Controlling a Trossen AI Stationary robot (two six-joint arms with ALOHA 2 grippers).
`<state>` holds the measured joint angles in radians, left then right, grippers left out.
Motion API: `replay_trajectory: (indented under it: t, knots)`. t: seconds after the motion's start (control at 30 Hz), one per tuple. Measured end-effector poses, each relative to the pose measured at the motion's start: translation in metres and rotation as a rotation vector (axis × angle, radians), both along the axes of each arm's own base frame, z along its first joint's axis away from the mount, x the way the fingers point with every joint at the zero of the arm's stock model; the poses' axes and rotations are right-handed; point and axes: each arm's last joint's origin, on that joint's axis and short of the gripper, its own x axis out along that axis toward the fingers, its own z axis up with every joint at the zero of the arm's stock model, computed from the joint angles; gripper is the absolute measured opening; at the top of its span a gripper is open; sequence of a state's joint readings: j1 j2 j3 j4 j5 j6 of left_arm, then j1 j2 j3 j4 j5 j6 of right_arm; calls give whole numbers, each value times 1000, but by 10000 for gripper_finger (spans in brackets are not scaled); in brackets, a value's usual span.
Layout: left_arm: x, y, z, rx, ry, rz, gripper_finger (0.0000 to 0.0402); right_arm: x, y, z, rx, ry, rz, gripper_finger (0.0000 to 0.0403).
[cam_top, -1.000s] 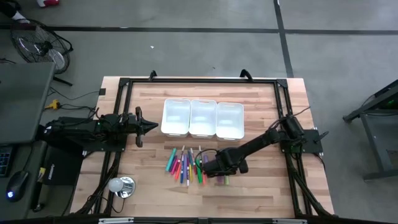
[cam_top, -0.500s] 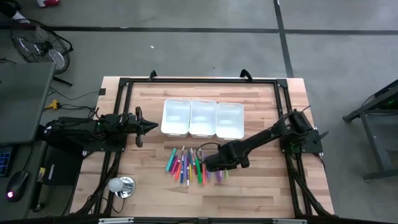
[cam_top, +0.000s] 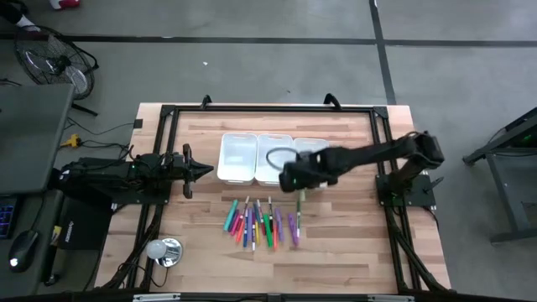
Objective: Pick & Place Markers
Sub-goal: Put the light green highlighter into the right white bin
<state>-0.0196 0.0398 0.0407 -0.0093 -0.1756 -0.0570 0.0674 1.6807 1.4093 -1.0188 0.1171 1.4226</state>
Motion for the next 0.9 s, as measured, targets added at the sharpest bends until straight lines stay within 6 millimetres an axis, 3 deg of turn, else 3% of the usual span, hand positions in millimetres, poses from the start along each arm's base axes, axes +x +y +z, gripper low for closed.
replay_trajectory:
  t: [0.23, 0.43, 0.73, 0.9]
  knots:
    - [0, 0, 0, 0, 0, 0, 7, -15, -50, 3, -37, 121, 25, 61]
    - [0, 0, 0, 0, 0, 0, 7, -24, -79, -14, -28, 161, 23, 63]
    - [0, 0, 0, 0, -1, 0, 7, -30, -87, -69, 39, 80, -49, 64]
    - [0, 0, 0, 0, -1, 0, 7, -34, -85, -87, 61, 49, -100, 65]
